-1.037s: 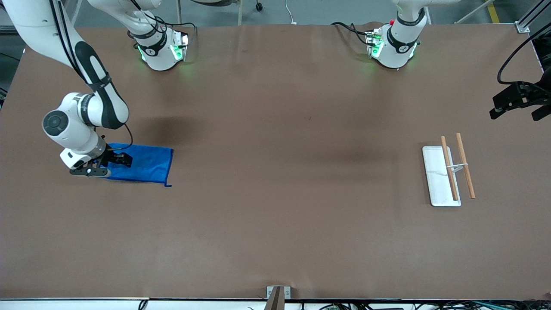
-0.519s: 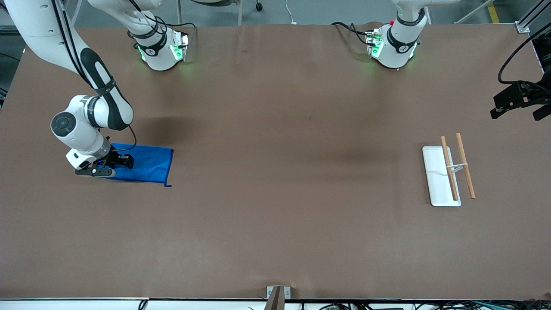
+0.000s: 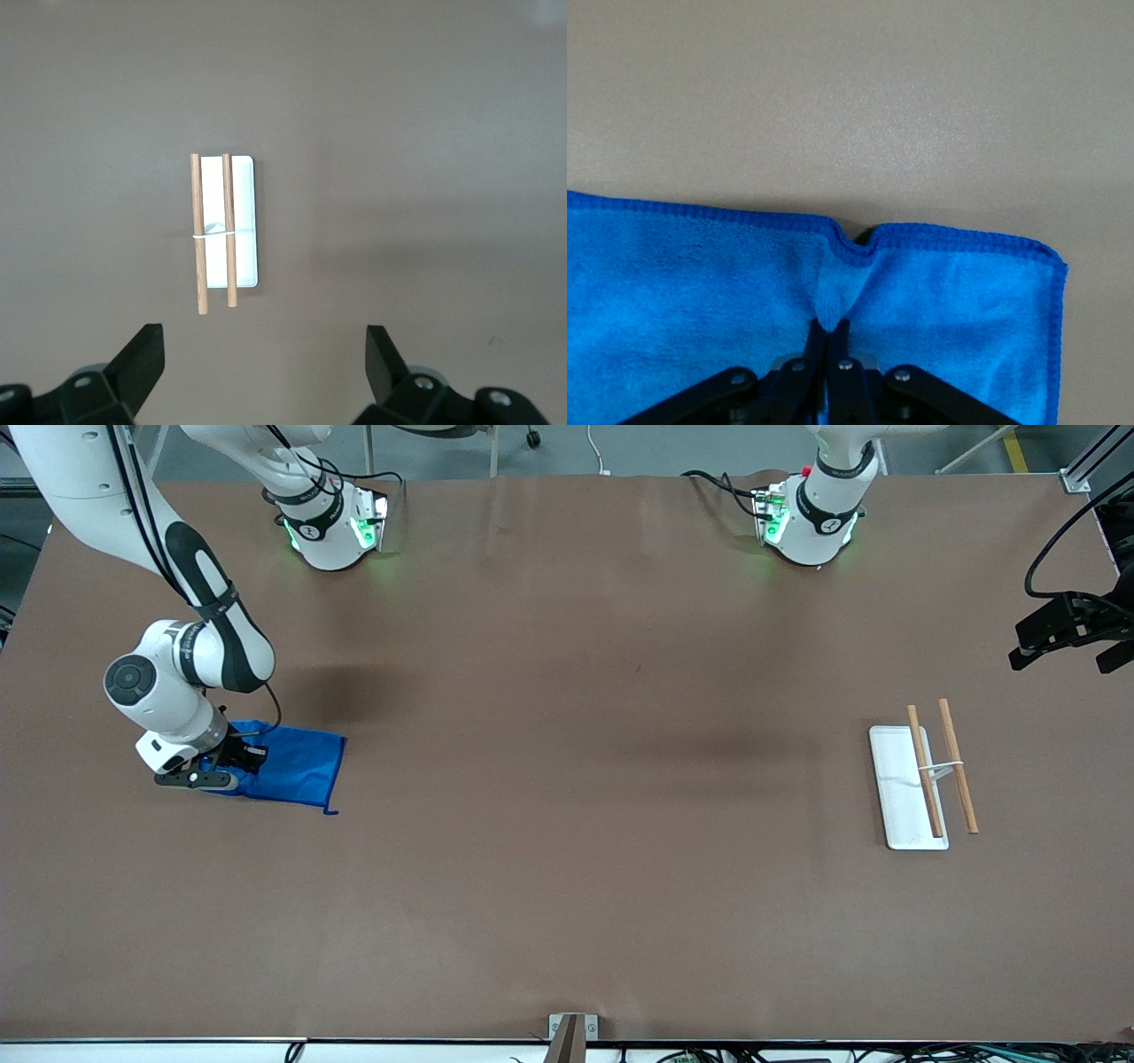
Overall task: Right arm passes towel to left arm to hang
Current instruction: 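Lift the towel with the right gripper while the left gripper approaches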
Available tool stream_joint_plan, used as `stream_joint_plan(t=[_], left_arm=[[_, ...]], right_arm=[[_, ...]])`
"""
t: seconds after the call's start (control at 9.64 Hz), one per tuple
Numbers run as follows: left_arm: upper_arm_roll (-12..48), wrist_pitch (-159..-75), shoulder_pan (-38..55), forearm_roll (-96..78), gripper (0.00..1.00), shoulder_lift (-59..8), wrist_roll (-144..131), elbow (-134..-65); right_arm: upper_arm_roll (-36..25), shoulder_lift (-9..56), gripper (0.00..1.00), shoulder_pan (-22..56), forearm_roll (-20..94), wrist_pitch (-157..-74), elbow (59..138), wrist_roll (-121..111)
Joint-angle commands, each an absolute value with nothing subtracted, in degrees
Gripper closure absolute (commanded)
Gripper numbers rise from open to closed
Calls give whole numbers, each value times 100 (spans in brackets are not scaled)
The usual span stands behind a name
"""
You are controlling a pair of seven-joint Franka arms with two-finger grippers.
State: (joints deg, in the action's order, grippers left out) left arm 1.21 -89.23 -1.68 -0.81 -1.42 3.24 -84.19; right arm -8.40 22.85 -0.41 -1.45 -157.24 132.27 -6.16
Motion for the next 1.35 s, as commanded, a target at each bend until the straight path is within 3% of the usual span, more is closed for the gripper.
stream_joint_plan(t=[0.0, 0.31, 0.62, 0.73, 1.24], left_arm=[[123, -8859, -158, 35, 0, -167, 281, -8525], [123, -8859, -167, 35, 0, -158, 351, -8517], [123, -8851, -167, 18, 0, -88, 369, -8525], [132, -8842, -158, 18, 0, -79, 369, -8525], [202, -8396, -123, -637, 0, -88, 1252, -8621]], right_arm=[[-809, 1848, 100, -9, -202, -14519, 12905, -536], [-817, 1582, 100, 228, -237, -11513, 11045, -545], [-765, 1547, 100, 526, -124, -10155, 10013, -501], [-652, 1382, 100, 545, 51, -10047, 9976, -484], [-151, 1230, 100, 835, 3430, -10274, 9967, -501]])
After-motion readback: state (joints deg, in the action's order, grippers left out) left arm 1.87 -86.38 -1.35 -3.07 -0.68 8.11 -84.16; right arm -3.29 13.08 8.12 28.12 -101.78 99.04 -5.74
